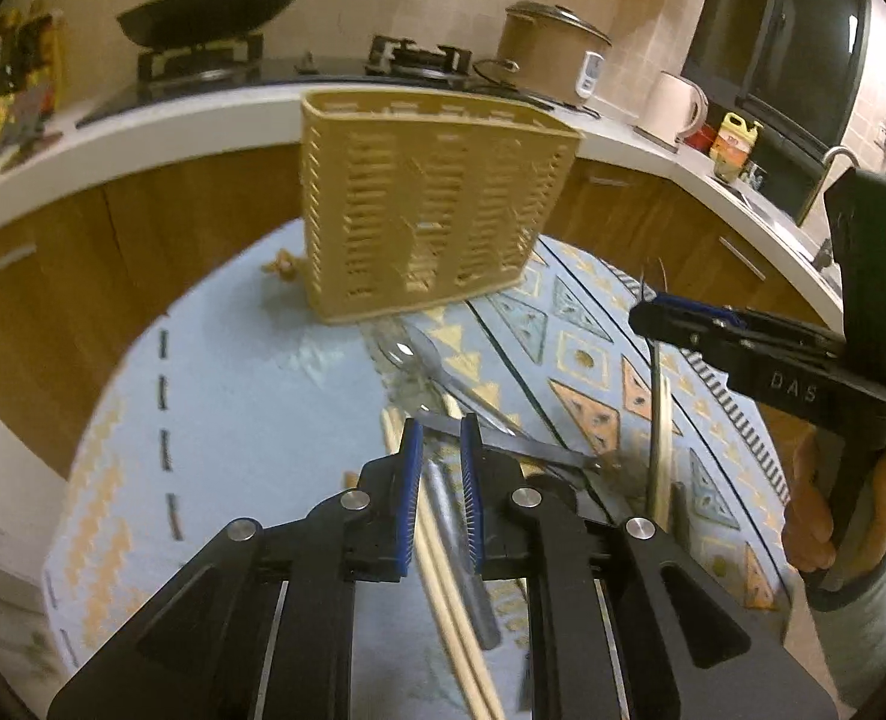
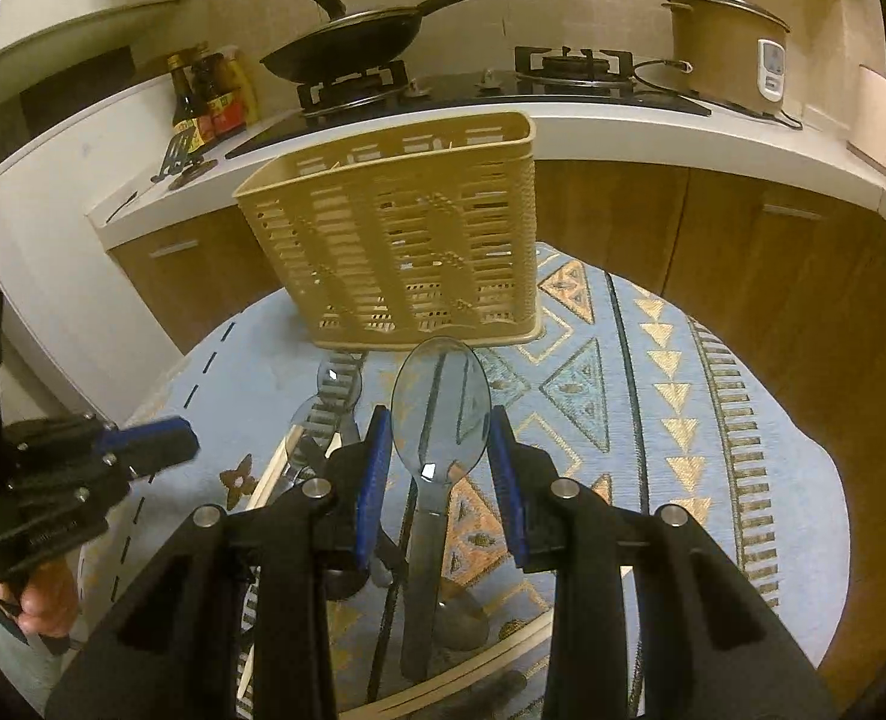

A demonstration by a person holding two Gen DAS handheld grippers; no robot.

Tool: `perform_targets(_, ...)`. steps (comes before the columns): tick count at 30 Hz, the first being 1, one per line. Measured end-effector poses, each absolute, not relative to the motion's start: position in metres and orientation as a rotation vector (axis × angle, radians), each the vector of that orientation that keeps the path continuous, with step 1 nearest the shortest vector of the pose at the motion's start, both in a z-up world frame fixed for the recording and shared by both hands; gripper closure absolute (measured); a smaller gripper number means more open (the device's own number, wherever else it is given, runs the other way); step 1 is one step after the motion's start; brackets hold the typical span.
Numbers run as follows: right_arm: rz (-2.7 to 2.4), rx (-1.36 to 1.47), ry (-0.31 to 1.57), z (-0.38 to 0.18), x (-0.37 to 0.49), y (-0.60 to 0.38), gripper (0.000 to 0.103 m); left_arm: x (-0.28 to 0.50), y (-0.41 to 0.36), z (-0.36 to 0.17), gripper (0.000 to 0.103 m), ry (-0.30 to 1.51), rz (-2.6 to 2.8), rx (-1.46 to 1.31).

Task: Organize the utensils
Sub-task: 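Grasp the clear plastic spoon with the right tool while the left grasps the black spoon, then carry both spoons over the beige caddy and open both tools to drop them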

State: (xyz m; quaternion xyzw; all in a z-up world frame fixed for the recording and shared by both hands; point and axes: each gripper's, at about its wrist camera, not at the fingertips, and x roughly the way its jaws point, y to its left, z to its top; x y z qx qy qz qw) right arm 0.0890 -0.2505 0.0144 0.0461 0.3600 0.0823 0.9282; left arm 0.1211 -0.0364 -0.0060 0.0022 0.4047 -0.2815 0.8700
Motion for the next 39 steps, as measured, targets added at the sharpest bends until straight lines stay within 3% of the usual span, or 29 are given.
perform_targets(5,0.187,0.1,0.722,0.021,0.079,-0.252,0.074,0.109,-0.051,-0.021,0.078,0.922,-0.682,0.036)
perform_targets(8,0.195,0.101,0.728,0.021,0.077,-0.251,0.074,0.1,-0.067,-0.032,0.075,0.985,-0.747,0.091)
perform_targets(22,0.202,0.105,0.755,0.016,0.078,-0.25,0.074,0.102,-0.126,-0.063,0.075,1.112,-0.679,0.343)
perform_targets(24,0.202,0.111,0.758,0.014,0.078,-0.251,0.074,0.1,-0.135,-0.063,0.077,1.087,-0.658,0.378)
perform_targets(25,0.204,0.116,0.756,0.014,0.077,-0.252,0.074,0.099,-0.138,-0.065,0.097,1.075,-0.628,0.4)
perform_targets(26,0.21,0.122,0.753,0.014,0.076,-0.254,0.074,0.1,-0.14,-0.065,0.099,1.069,-0.613,0.402)
perform_targets(31,0.243,0.145,0.71,0.019,0.061,-0.26,0.074,0.1,-0.115,-0.053,0.099,0.964,-0.594,0.245)
perform_targets(39,0.31,0.209,0.534,0.049,0.019,-0.273,0.074,0.093,-0.068,0.019,0.099,0.653,-0.595,-0.054)
